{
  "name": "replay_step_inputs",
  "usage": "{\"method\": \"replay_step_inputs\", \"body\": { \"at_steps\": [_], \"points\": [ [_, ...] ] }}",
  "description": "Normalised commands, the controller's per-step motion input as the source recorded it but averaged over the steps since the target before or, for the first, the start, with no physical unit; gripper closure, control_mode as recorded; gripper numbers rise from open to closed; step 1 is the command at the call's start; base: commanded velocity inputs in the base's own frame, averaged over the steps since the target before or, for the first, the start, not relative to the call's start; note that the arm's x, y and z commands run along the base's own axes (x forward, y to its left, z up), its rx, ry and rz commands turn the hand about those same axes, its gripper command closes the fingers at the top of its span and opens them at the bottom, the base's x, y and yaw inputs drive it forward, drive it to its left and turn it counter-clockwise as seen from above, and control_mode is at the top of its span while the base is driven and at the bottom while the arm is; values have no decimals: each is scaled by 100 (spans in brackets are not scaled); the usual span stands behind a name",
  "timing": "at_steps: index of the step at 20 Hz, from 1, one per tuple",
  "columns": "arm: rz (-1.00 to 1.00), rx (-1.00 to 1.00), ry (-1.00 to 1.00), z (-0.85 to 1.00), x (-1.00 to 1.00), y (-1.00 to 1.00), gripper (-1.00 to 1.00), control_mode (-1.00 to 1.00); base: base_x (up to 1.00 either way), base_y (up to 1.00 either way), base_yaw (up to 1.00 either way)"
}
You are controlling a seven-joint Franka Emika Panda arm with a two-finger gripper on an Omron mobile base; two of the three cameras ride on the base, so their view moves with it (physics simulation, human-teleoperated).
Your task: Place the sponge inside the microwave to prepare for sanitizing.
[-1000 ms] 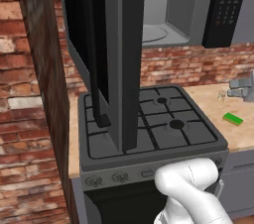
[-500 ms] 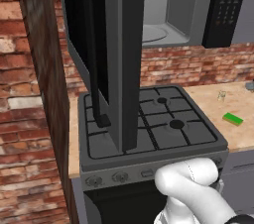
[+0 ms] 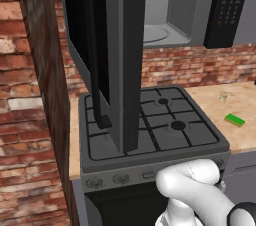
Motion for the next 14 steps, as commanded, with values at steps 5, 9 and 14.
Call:
{"method": "replay_step_inputs", "body": {
  "at_steps": [5,9,14],
  "points": [
    [-7,-20,0,-38,16,-44,-100,-100,0,0,0],
    [-9,-16,0,-39,13,-43,-100,-100,0,0,0],
    [-9,-12,0,-33,19,-44,-100,-100,0,0,0]
  ]
}}
